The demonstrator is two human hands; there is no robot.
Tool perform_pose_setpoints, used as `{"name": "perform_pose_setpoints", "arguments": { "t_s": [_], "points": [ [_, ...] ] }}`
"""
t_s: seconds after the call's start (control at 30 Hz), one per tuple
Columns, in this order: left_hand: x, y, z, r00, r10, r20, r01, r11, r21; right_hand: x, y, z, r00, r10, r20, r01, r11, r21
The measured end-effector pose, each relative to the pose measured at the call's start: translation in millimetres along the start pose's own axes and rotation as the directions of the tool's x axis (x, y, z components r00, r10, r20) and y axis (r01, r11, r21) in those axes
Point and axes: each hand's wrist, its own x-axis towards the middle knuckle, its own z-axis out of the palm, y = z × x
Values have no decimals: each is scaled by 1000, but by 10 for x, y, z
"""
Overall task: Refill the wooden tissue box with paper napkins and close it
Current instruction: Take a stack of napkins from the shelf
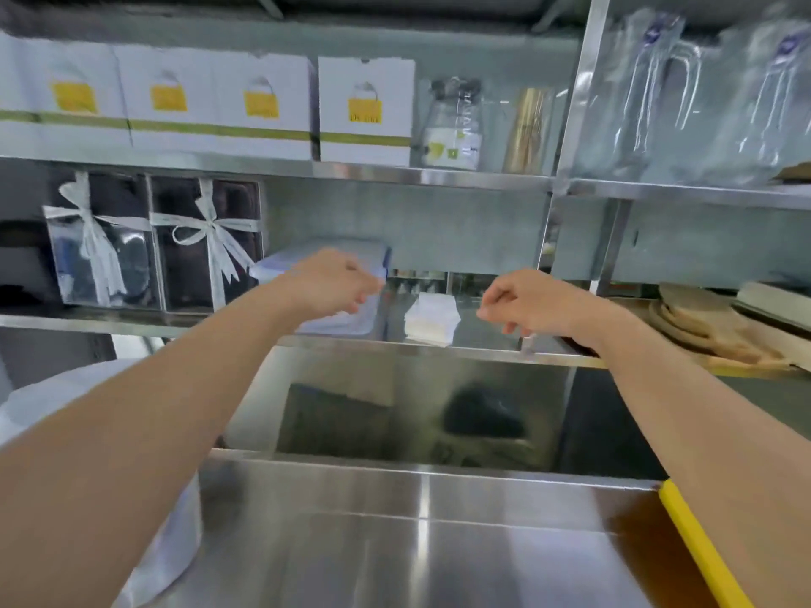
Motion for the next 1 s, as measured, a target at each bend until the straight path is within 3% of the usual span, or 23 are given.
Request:
{"name": "perform_pose_setpoints", "arguments": {
  "t_s": [0.17,0.27,0.33,0.6,0.73,0.83,1.0],
  "points": [
    [491,-190,396,993,38,-109,-44,997,-57,547,381,394,950,132,-282,-48,957,285],
    [715,-369,705,996,33,-83,-39,997,-64,815,591,716,945,223,-240,-93,886,453],
    [853,-526,887,1000,0,-21,-2,997,-73,998,743,930,957,209,-202,-92,878,471],
    [1325,-936,1397,990,-84,115,89,996,-31,1431,1008,1366,964,164,-209,-116,967,226],
    [1356,-1037,1541,979,-135,149,137,991,0,1566,1051,1575,952,138,-272,-114,988,101],
    [1254,-946,1575,987,-92,135,106,990,-96,1612,1031,1624,924,84,-373,-65,996,65],
    [1179,-896,1535,992,-21,122,42,985,-168,1568,1037,1572,906,-41,-422,-84,959,-272]
  ]
}}
